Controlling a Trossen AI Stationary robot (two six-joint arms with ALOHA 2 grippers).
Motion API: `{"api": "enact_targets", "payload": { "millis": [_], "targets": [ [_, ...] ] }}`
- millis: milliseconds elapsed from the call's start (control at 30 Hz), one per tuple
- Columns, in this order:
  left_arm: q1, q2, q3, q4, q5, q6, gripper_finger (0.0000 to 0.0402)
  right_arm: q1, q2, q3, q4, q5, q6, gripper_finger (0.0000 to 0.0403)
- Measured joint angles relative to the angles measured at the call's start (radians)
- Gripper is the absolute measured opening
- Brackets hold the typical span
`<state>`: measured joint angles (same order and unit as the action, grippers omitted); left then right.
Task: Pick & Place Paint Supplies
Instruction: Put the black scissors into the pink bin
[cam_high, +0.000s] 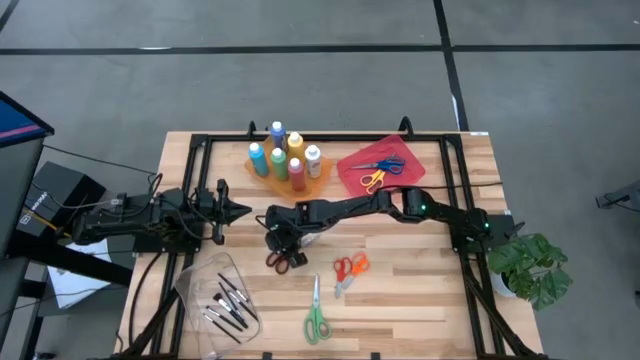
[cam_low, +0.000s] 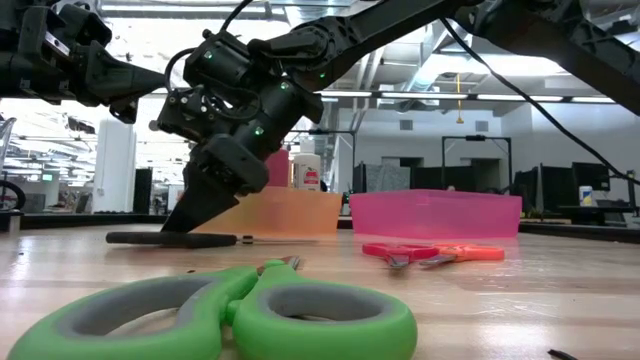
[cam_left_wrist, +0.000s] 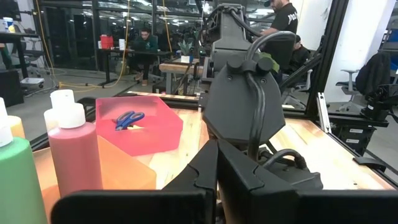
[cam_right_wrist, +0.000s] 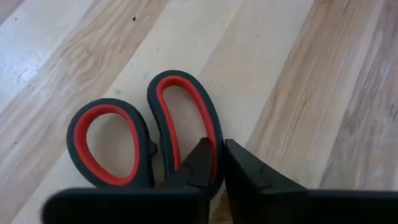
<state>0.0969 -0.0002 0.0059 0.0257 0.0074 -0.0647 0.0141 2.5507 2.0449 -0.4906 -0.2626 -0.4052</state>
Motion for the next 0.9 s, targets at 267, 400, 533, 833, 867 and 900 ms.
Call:
{"api": "enact_targets", "payload": {
  "millis": [267, 400, 533, 833, 867, 900],
  "targets": [
    [0.0, 0.0, 0.0, 0.0, 0.0, 0.0, 0.0001, -0.002, 0.0, -0.001, -0.001, 0.0, -0.016, 0.0013],
    [0.0, 0.0, 0.0, 0.0, 0.0, 0.0, 0.0001, 0.005, -0.005, -0.003, 0.004, 0.0, -0.028, 0.001],
    [0.0, 0.0, 0.0, 0.0, 0.0, 0.0, 0.0001, 0.006, -0.02, -0.004, 0.005, 0.003, -0.029, 0.001],
    [0.0, 0.0, 0.0, 0.0, 0.0, 0.0, 0.0001, 0.005, -0.12, -0.008, -0.032, 0.009, -0.039, 0.0009],
    [0.0, 0.0, 0.0, 0.0, 0.0, 0.0, 0.0001, 0.004, -0.135, -0.008, -0.04, 0.007, -0.04, 0.0009],
    [0.0, 0.0, 0.0, 0.0, 0.0, 0.0, 0.0001, 0.004, -0.147, -0.007, -0.044, 0.005, -0.04, 0.0009]
  ]
}}
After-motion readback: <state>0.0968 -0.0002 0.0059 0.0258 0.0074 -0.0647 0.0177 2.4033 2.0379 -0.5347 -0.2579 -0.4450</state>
